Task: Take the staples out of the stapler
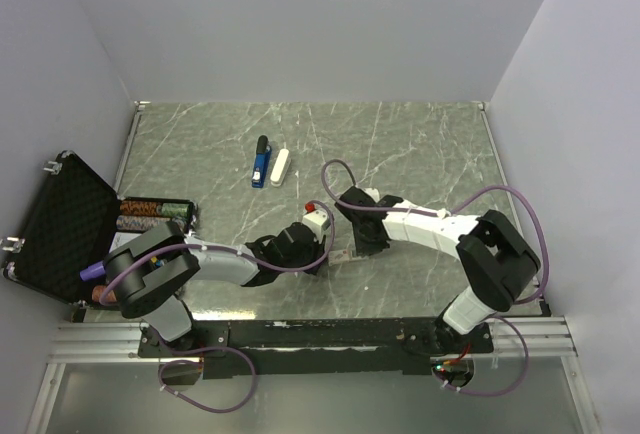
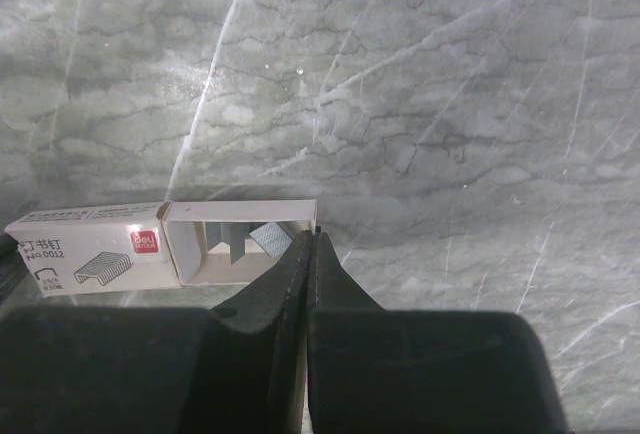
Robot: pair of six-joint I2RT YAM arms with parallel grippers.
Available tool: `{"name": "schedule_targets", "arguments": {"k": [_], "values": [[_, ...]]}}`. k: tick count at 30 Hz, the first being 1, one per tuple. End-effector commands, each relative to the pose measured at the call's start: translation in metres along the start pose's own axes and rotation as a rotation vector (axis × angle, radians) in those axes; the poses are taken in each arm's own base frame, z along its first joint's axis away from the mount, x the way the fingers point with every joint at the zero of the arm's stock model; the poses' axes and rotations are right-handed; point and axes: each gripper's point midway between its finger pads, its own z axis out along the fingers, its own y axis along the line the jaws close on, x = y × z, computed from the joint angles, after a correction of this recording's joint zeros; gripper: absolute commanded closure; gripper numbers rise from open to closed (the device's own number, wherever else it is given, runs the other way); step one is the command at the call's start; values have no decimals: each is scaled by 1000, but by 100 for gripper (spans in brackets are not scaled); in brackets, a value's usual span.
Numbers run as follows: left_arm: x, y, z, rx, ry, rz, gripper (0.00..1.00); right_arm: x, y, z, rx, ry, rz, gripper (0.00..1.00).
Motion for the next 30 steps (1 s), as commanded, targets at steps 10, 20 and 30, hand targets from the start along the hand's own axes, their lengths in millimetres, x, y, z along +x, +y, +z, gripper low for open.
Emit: {"name": "schedule_targets", "arguments": {"k": [10, 20, 30], "values": [[-5, 0, 4, -9, -17, -20, 88, -2, 13, -2, -17, -7, -39, 100], [-5, 1, 6, -14, -11, -13, 89, -6, 22, -6, -30, -18, -48, 100], [-6, 0, 7, -10, -12, -15, 89, -1, 39, -7, -98, -2, -30, 100]]}}
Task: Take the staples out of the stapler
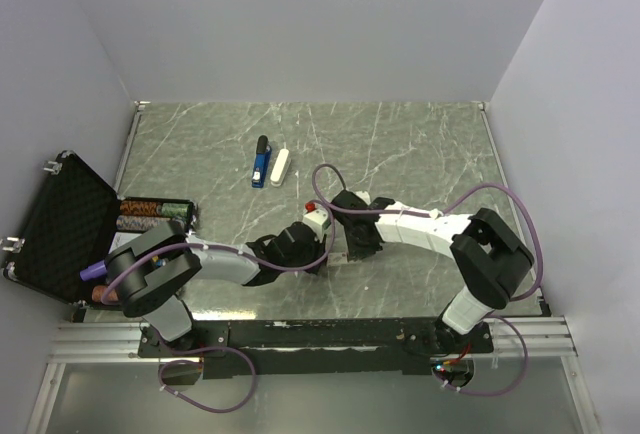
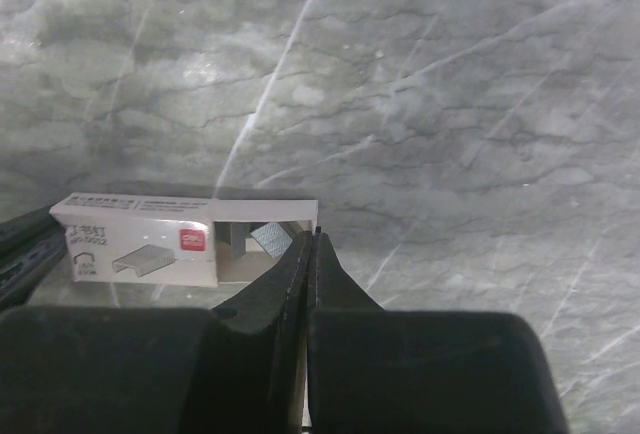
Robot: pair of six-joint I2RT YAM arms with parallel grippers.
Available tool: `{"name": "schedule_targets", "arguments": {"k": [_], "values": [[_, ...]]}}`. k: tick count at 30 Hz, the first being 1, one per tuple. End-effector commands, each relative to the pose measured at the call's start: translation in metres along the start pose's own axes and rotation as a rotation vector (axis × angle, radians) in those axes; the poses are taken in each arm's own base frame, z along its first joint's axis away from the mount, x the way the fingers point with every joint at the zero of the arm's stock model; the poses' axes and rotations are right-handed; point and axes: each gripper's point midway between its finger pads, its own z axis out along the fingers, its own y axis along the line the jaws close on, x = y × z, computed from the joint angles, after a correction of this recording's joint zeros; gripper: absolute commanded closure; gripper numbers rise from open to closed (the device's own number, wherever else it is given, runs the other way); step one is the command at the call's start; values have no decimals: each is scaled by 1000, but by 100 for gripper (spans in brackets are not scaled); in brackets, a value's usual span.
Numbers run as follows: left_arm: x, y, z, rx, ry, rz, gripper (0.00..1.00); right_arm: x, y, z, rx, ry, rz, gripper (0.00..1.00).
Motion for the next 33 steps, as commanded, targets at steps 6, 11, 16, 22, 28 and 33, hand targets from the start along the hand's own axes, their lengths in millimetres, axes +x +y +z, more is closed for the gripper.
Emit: {"name": "schedule_targets", "arguments": {"k": [6, 11, 16, 22, 28, 33], "values": [[-4, 1, 4, -10, -8, -10, 89, -7, 29, -5, -109, -10, 27, 100], [-4, 0, 5, -7, -10, -15, 89, -8, 40, -7, -149, -7, 27, 100], [-4, 0, 4, -8, -12, -13, 89, -9, 49, -10, -173, -3, 28, 100], [-4, 0, 4, -5, -11, -11, 89, -11, 56, -13, -191, -6, 27, 100], [-3, 2, 3, -12, -11, -11, 89, -15, 48, -18, -152, -27, 28, 98], [-1, 3, 3, -12, -11, -10, 89, -20, 37, -27, -116, -56, 37, 89]]}}
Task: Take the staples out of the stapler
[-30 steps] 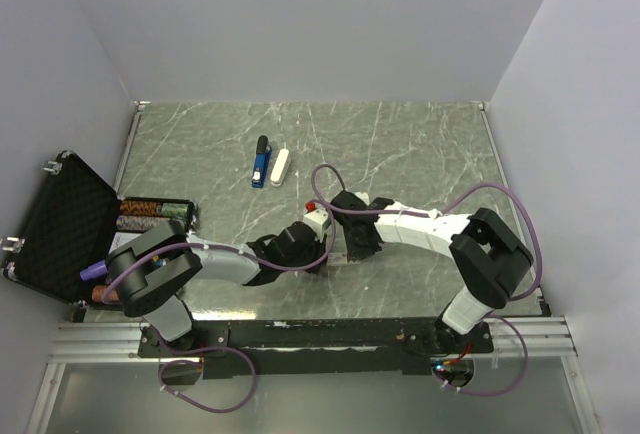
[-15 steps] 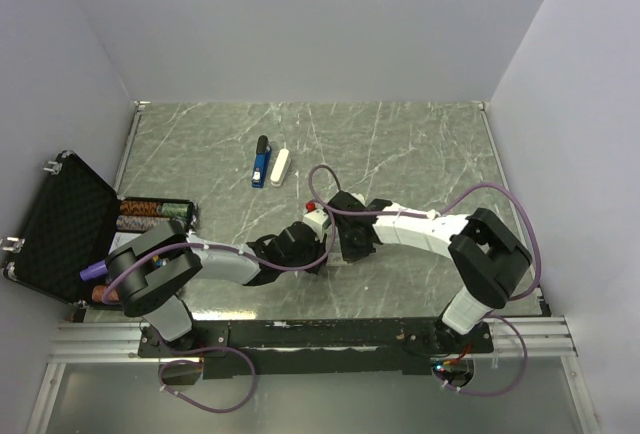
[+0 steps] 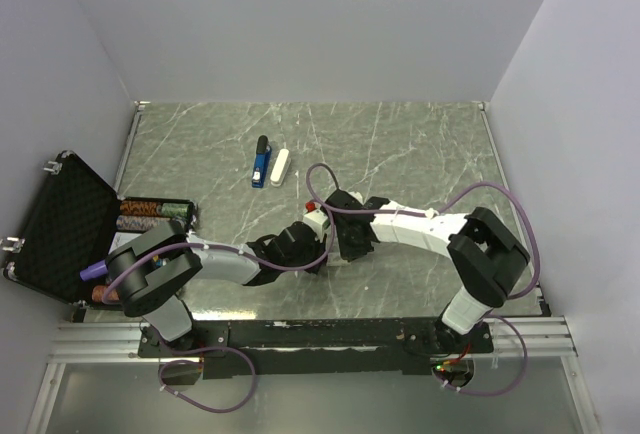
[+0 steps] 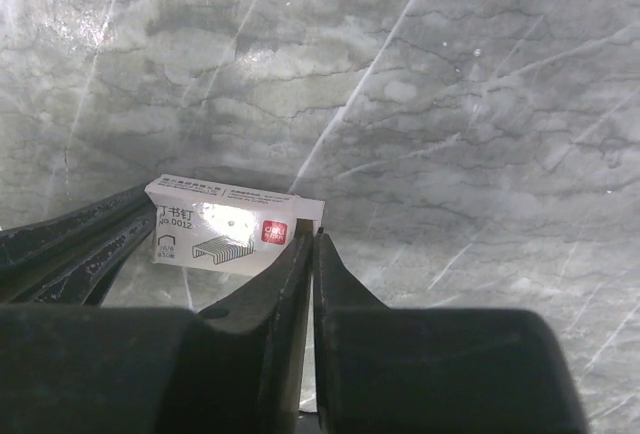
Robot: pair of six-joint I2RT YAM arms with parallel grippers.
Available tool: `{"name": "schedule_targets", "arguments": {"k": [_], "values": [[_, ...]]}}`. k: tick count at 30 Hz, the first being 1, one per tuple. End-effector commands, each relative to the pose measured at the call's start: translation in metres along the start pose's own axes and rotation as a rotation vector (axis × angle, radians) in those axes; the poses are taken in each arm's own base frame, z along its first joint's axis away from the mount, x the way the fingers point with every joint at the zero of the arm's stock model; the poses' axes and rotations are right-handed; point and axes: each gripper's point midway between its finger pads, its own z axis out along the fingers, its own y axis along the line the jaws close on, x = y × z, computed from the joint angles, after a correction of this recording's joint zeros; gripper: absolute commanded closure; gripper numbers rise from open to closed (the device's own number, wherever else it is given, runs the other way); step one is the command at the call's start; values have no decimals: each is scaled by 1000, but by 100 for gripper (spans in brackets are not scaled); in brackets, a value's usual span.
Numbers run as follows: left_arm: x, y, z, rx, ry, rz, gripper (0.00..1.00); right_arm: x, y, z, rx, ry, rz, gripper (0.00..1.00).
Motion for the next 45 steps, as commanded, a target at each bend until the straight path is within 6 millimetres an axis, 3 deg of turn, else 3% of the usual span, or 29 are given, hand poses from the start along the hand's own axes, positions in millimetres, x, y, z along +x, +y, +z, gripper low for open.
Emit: {"name": "schedule_targets", "arguments": {"k": [1, 9, 18, 31, 45], "values": [[-1, 1, 2, -2, -8, -11, 89, -19, 9, -25, -22, -83, 24, 87], [0, 2, 1, -3, -10, -11, 89, -19, -1, -32, 8, -102, 32, 77], [-2, 2, -2, -3, -17, -11, 89, -15, -14, -30, 39, -105, 52, 75], [-3, 3, -6, -6, -21, -12, 89, -6, -13, -7, 12, -56, 62, 98], [3, 5, -7, -8, -15, -20, 89, -2, -20, 2, 25, -51, 73, 100]]}}
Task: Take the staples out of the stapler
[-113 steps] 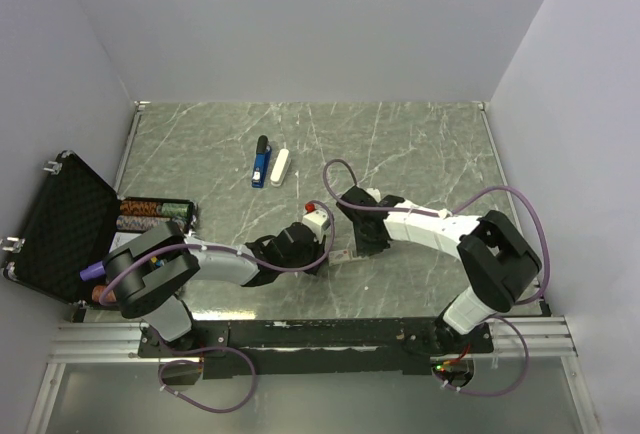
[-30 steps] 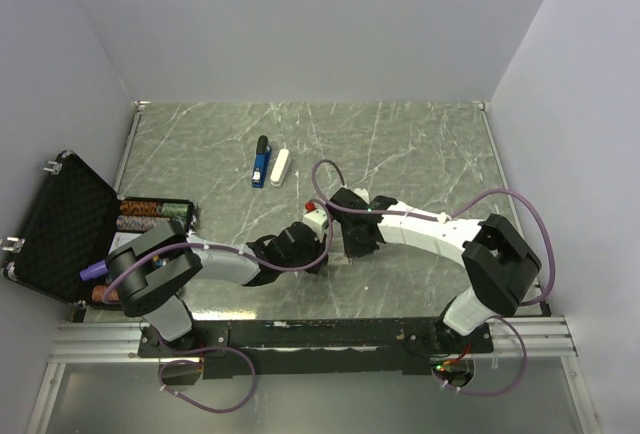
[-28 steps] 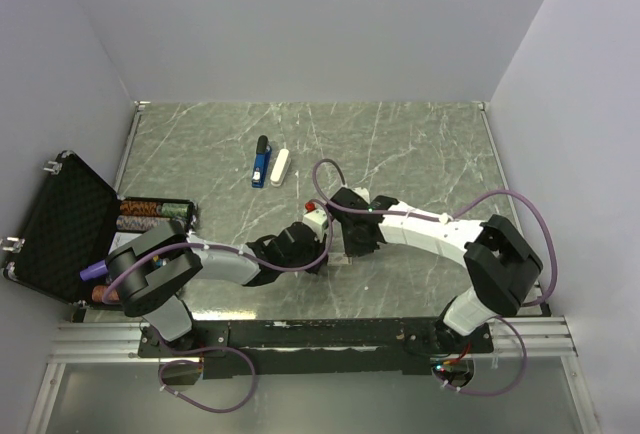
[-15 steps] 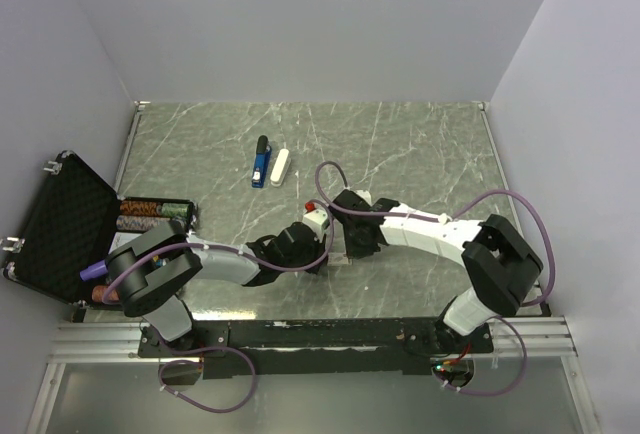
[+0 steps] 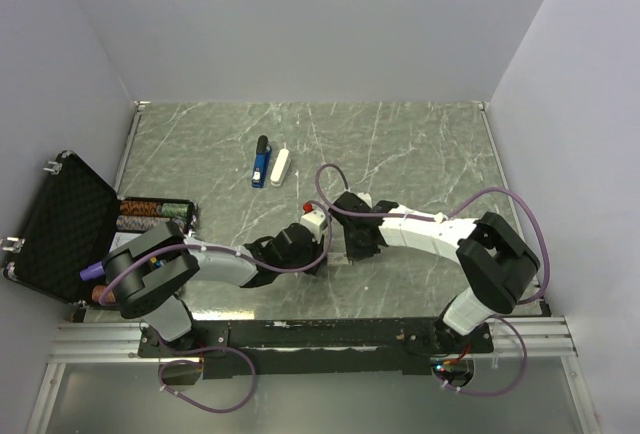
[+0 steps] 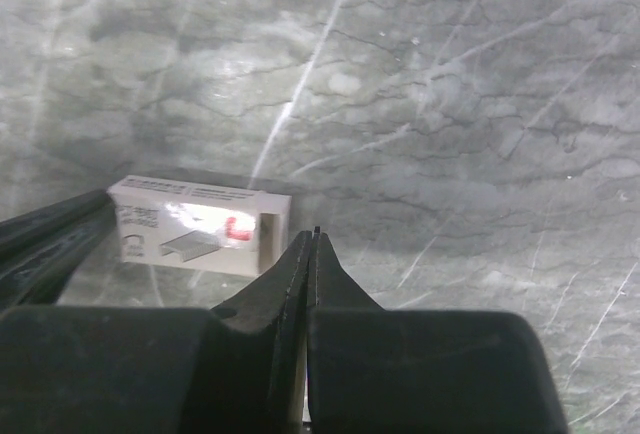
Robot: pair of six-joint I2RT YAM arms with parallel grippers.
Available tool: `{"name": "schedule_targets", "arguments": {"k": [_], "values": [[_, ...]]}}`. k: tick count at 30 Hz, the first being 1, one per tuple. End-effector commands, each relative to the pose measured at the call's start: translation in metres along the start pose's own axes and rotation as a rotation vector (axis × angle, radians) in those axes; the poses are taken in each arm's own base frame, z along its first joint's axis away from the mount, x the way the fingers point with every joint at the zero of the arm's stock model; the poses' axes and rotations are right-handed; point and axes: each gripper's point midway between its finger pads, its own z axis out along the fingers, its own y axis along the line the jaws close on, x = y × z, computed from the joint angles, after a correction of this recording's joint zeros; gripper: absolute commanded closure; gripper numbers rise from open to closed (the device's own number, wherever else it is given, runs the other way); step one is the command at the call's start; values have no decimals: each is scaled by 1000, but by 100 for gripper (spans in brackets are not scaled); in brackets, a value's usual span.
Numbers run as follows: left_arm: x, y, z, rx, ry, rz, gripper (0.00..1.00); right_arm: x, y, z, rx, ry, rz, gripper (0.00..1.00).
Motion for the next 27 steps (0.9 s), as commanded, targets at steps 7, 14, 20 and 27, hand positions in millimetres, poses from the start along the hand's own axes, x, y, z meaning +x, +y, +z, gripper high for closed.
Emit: {"name": "schedule_targets", "arguments": {"k": [7, 14, 20, 27], "values": [[0, 1, -2, -2, -9, -17, 89, 3, 0, 9, -13, 7, 29, 100], [1, 0, 0, 0, -4, -14, 89, 2, 11, 12, -55, 18, 38, 100], [4, 1, 1, -1, 6, -10, 89, 0, 20, 10, -96, 22, 41, 100], [6, -1, 5, 6, 14, -13, 90, -3, 30, 5, -140, 20, 43, 100]]}}
